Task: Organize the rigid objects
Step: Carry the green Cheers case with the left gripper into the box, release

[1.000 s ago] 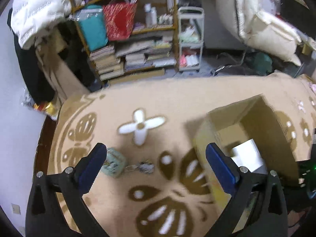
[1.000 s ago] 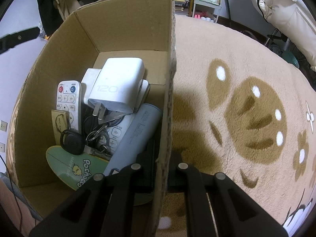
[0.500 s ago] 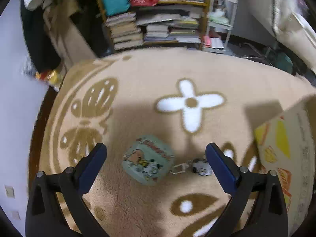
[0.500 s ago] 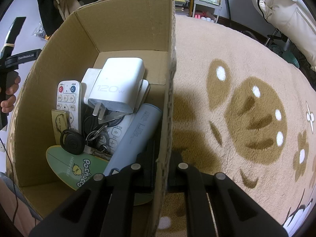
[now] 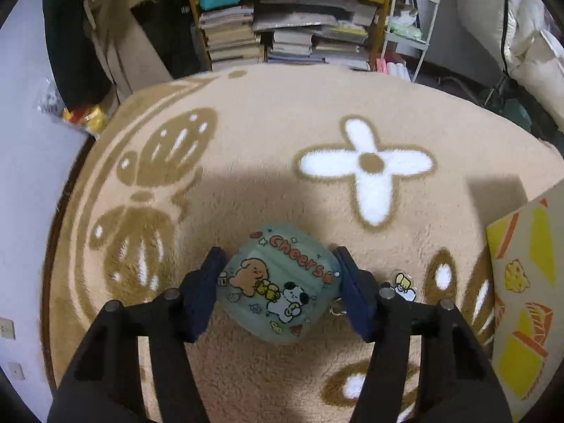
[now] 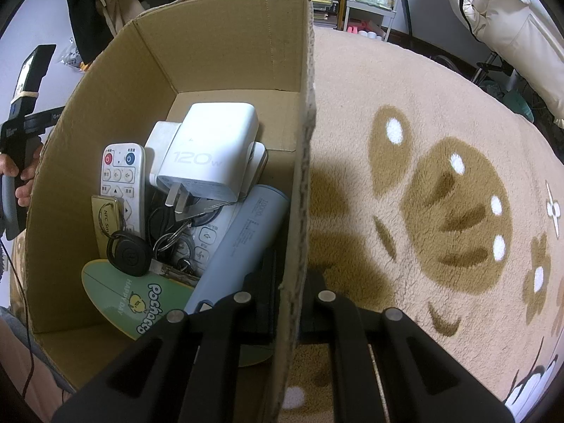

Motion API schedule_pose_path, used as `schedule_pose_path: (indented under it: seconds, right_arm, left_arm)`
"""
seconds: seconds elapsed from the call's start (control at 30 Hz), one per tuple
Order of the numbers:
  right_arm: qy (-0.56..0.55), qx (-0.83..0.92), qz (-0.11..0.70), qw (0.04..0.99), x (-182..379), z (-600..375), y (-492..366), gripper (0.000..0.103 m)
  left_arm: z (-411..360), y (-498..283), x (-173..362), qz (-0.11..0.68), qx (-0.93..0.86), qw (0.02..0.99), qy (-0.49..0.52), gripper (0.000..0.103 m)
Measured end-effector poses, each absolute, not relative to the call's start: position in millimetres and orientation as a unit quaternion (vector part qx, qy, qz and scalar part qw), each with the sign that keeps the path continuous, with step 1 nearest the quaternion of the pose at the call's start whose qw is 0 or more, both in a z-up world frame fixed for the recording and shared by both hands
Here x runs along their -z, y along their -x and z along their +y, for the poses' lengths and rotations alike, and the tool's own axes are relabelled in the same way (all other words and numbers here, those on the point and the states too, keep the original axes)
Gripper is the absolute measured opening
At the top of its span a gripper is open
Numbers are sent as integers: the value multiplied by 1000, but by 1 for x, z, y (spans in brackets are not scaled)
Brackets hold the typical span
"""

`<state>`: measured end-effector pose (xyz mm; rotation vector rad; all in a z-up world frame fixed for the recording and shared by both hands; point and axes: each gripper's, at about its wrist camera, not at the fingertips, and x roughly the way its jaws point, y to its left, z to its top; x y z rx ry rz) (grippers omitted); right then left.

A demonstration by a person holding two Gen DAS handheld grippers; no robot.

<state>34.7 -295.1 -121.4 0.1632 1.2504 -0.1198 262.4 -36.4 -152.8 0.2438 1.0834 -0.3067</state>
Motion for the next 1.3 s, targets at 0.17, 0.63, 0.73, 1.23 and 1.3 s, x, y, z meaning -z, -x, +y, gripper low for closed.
schedule_pose_path:
  seconds: [0.17, 0.63, 0.73, 1.23, 1.3]
  right_arm:
    - [-75, 56, 585, 806, 121, -295, -35, 10]
    - [-80, 56, 585, 805, 119, -300, -36, 10]
    - [-80, 56, 585, 805, 119, -300, -36, 10]
    - [-79, 56, 586, 805, 121, -299, -35, 10]
    - [-79, 56, 585, 805, 120, -299, -34, 10]
  left_arm:
    - [-41, -250, 148, 506, 156, 838, -128, 61]
    - [-74, -176, 59, 427, 222, 866, -138, 61]
    - [-85, -162, 38, 407, 238, 872, -131, 61]
    - [-150, -85, -35, 343, 319, 873, -138, 61]
    - [-156, -80, -30, 354, 310, 872, -137, 61]
